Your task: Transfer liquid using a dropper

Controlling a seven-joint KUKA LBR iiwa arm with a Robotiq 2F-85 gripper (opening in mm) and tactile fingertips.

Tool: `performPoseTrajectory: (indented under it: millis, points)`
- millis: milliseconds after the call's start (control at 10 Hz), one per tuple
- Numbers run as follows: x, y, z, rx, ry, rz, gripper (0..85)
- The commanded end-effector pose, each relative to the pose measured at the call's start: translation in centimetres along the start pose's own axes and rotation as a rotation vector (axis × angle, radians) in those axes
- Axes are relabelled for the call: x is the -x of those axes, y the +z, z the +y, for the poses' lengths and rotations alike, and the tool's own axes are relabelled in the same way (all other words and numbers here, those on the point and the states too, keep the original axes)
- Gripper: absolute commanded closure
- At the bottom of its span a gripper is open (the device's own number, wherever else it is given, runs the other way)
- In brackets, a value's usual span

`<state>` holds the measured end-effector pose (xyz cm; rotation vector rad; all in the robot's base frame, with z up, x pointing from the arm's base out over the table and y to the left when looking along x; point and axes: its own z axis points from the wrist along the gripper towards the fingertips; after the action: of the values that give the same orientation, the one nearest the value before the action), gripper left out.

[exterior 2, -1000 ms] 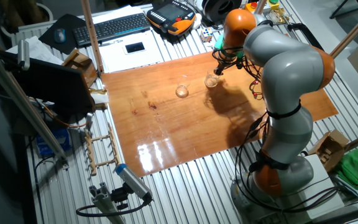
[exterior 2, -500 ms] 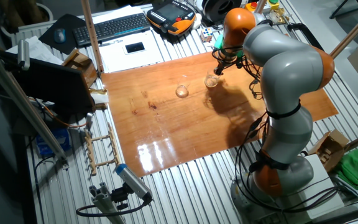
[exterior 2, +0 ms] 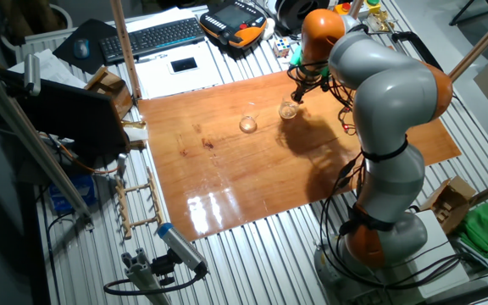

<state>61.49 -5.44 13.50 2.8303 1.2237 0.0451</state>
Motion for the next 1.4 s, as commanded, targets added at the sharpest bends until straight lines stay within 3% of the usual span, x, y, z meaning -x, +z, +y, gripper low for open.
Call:
performPoseTrajectory:
  millis: [0,200,600,1300]
  points:
    - [0.01,0.02,0.0,0.002,0.0,0.002,84.0]
    - [0.01,0.05,0.0,0.007,0.0,0.013,83.3]
    - [-0.09,0.21,-0.03,0.009,0.018,0.032,71.7]
    - [-0.2,0.5,-0.03,0.001,0.068,0.038,70.0]
